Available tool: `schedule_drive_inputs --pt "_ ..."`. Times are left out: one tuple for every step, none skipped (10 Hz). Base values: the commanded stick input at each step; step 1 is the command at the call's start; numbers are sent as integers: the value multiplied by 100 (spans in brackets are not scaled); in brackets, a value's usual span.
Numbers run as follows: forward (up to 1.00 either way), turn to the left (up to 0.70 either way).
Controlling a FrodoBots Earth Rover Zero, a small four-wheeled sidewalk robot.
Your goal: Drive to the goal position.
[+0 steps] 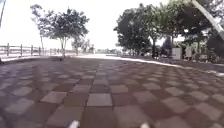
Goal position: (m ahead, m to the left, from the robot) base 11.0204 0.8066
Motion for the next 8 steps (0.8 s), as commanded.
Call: schedule_drive_inputs --pt "100 0" --pt "100 0" --pt "100 0" --pt "100 0" --pt "100 0" --pt "100 0" --pt "100 0" --pt "100 0"
